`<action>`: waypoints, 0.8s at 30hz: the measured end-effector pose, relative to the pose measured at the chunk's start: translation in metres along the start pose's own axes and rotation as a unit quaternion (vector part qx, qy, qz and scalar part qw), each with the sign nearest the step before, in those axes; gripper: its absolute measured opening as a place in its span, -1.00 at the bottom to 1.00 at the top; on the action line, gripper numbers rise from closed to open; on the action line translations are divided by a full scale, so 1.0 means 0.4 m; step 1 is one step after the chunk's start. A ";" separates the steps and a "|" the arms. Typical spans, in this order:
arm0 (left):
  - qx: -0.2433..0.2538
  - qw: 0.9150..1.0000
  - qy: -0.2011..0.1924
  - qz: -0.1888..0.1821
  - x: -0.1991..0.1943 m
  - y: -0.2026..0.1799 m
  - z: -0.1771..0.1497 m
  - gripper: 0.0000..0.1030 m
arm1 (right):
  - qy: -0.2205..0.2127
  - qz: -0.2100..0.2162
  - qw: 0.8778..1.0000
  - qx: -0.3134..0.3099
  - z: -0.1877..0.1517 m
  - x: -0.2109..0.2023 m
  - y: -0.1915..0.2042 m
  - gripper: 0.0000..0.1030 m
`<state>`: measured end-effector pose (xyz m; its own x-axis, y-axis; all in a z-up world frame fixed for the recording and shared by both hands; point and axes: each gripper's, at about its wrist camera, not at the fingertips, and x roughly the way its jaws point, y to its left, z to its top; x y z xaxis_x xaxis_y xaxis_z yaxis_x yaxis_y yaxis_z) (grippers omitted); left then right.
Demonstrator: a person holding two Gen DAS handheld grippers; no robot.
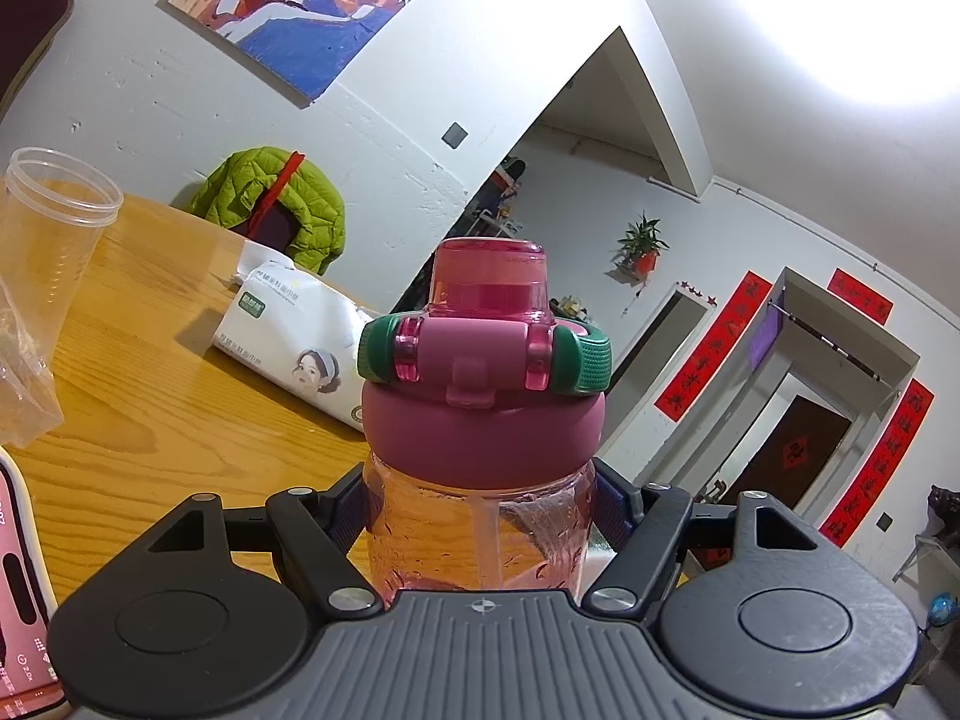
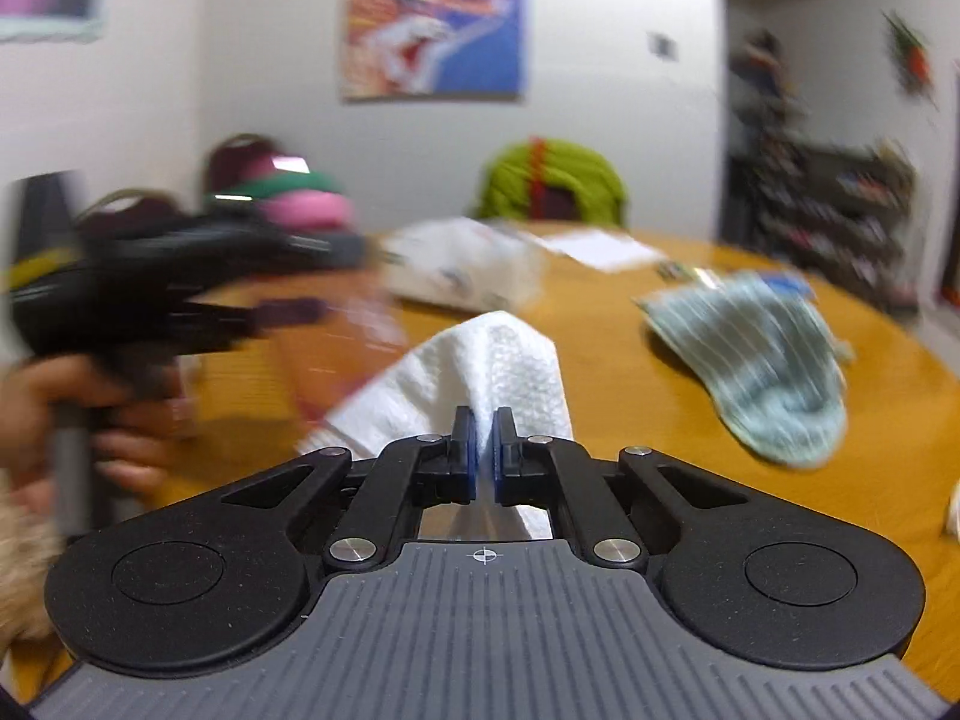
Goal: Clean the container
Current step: 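Hold the bottle with the left tool while the right tool wipes its side with the towel, then wipe the bottle lid again with the towel in the right tool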
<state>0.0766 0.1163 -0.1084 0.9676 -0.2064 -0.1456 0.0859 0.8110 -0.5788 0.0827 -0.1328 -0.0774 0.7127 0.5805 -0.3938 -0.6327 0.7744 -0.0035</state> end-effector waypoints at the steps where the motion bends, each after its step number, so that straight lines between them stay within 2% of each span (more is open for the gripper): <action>1: 0.000 1.000 0.000 0.000 0.000 0.001 0.000 0.38 | -0.008 0.009 1.000 -0.025 0.008 -0.013 0.035 -0.91; 4: -0.004 1.000 0.000 -0.001 0.000 0.001 0.000 0.38 | -0.033 0.026 0.993 -0.112 0.034 -0.028 0.150 -0.91; 6: -0.006 1.000 0.000 -0.001 0.000 0.002 0.001 0.38 | -0.036 0.009 0.984 -0.174 0.038 -0.003 0.217 -0.91; 8: -0.003 1.000 0.002 -0.002 0.000 0.001 0.002 0.38 | -0.021 -0.006 0.978 -0.209 0.031 0.035 0.254 -0.91; 12: 0.018 1.000 0.002 -0.002 0.000 -0.011 -0.001 0.38 | 0.040 -0.004 0.985 -0.169 0.000 0.093 0.225 -0.91; 17: 0.053 0.999 0.003 -0.003 -0.001 -0.032 -0.010 0.38 | 0.076 -0.053 0.991 -0.097 -0.027 0.100 0.128 -0.91; 21: 0.087 0.996 0.003 -0.004 0.003 -0.053 -0.020 0.38 | 0.060 -0.104 0.992 -0.036 -0.012 0.067 0.039 -0.91; 24: 0.121 0.993 0.011 -0.002 0.010 -0.075 -0.023 0.38 | 0.013 -0.104 0.994 0.020 0.013 0.016 -0.020 -0.91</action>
<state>0.0757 0.0859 -0.0991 0.9622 -0.2185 -0.1623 0.1458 0.9172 -0.3707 0.0941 -0.1341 -0.0751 0.8190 0.4001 -0.4113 -0.4587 0.8872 -0.0503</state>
